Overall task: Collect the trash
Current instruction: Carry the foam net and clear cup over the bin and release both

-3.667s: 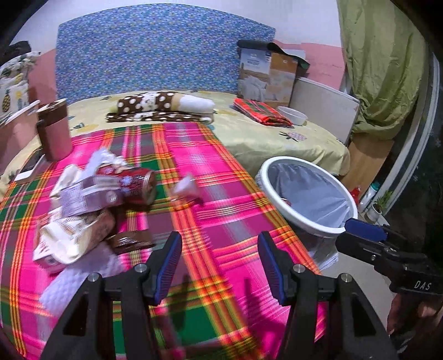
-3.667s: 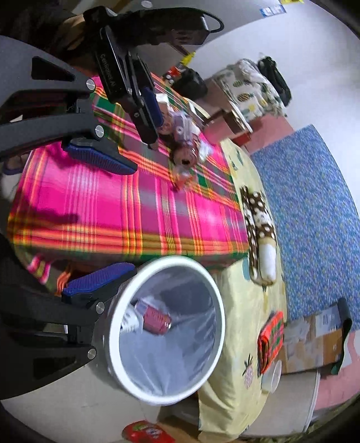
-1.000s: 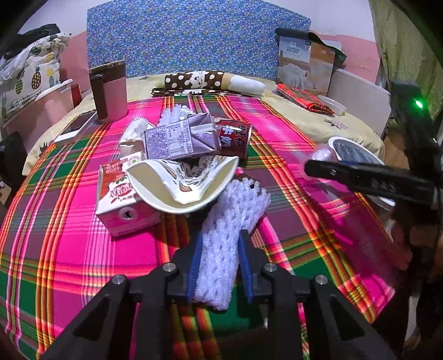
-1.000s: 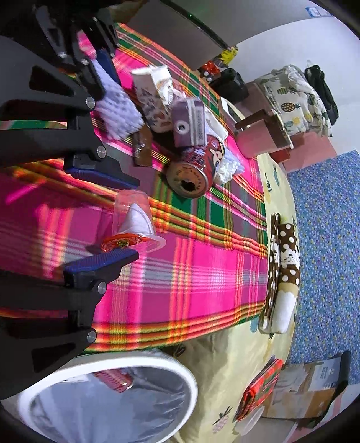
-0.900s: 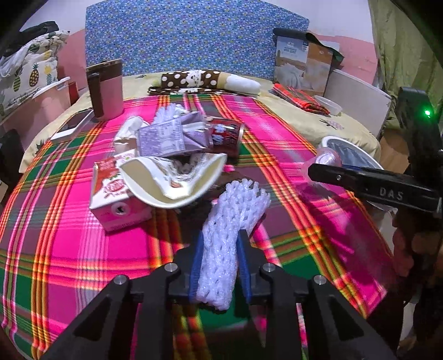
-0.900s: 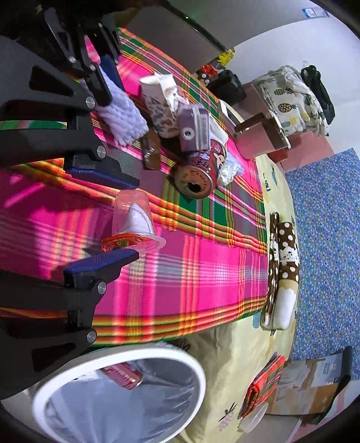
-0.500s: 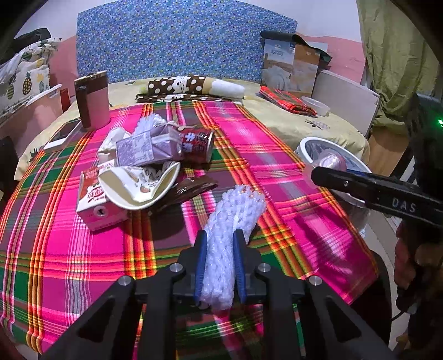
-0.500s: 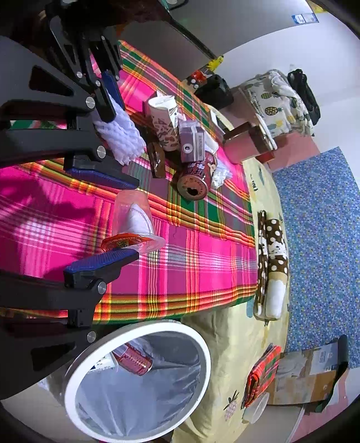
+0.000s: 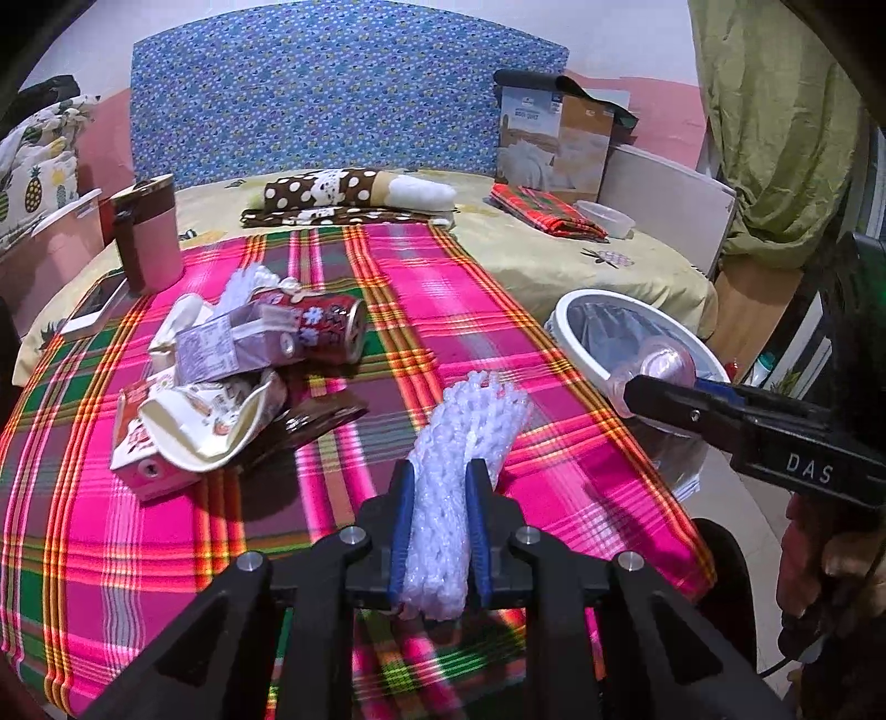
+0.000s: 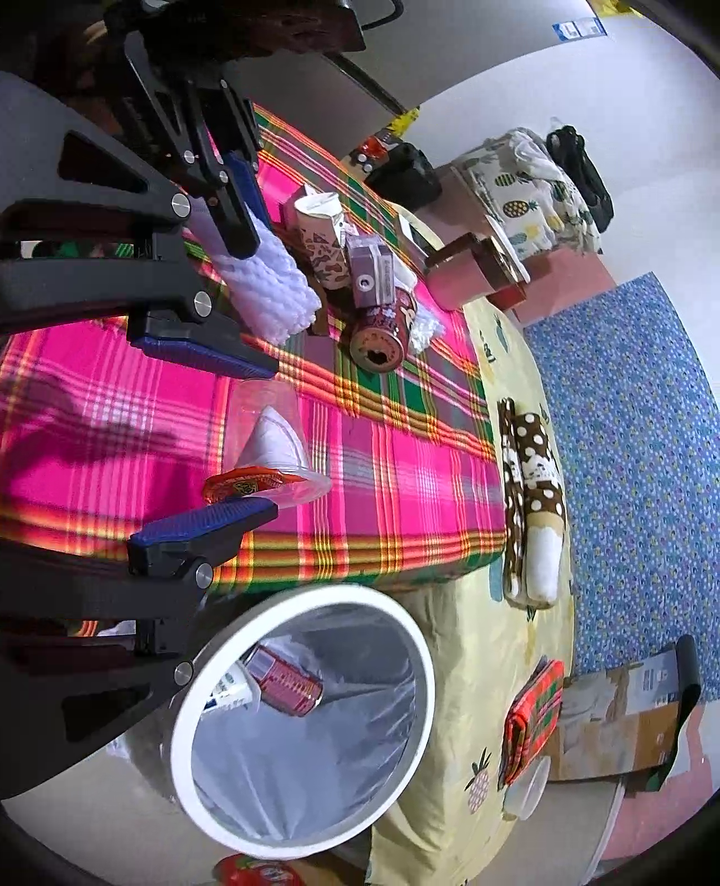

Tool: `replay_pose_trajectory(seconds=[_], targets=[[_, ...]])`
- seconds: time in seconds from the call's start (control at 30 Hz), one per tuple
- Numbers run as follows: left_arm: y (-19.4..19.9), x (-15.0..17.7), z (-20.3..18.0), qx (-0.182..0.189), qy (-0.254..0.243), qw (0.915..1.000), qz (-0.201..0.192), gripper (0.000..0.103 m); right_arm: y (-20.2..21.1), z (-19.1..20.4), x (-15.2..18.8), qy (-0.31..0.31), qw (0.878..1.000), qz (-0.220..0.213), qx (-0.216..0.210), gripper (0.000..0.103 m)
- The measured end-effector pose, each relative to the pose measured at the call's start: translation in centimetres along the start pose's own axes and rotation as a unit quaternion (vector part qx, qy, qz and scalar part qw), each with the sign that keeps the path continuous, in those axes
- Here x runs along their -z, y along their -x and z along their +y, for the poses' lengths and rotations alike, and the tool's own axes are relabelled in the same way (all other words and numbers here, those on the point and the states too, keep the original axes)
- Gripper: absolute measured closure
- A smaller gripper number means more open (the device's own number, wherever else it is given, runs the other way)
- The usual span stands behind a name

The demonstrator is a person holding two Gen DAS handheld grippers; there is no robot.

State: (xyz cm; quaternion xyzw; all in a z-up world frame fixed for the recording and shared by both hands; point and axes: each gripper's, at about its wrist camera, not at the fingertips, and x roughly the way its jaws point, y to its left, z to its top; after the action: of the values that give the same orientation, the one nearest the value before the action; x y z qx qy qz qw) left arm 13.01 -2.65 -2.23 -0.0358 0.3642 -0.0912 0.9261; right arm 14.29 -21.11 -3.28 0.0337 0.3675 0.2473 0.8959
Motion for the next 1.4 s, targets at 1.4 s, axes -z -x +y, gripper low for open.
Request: replay_pose_trajectory(seconds=[1.4], targets=[[-6.6, -5.9, -10.6, 0.088, -0.069, 0.9935, 0.015, 0.083, 3.4, -11.0, 0.3, -0.082, 0.992, -0.027, 0.091, 0.056]])
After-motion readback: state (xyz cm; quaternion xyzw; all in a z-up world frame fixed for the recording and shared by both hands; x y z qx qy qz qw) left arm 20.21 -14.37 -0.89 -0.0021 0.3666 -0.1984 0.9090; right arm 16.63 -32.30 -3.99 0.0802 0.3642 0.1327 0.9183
